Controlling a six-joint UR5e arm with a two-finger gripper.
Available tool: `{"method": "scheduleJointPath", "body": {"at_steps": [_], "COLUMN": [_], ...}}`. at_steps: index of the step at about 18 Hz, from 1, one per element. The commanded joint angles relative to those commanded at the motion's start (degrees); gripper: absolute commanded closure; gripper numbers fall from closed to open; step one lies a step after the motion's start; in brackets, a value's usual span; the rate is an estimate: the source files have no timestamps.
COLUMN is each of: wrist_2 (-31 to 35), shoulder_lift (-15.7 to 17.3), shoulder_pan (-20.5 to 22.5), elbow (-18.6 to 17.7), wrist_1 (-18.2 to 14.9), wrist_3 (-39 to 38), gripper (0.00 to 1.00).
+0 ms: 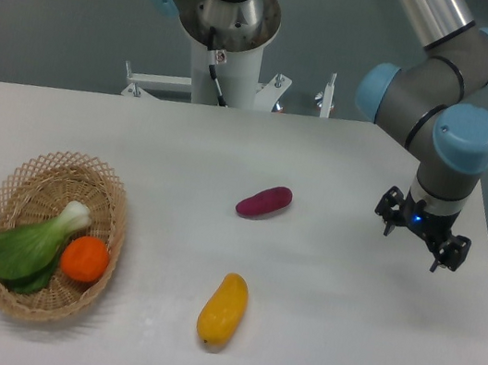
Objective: Pick up the orange from the basket
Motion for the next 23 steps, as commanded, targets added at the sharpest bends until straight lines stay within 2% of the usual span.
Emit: {"method": "scheduleJointPath", "body": {"at_steps": [11, 15, 18, 21, 23], "wrist_2": [-0.09, 0.09, 0.0, -0.09, -0.61], "shoulder_lift": [0.26, 0.44, 0.53, 0.96, 2.02], "shoulder_pan": [0.0, -1.23, -3.95, -6.15, -7.2], "elbow": [-0.09, -0.26, -1.23, -2.63, -2.72], "wrist_1": [-0.17, -0.53, -0.53, -0.53, -0.53], "wrist_3": [-0.26, -1.49, -5.43, -14.3, -17.04], "gripper": [0.0, 0.0, 0.0, 0.0, 0.0]}}
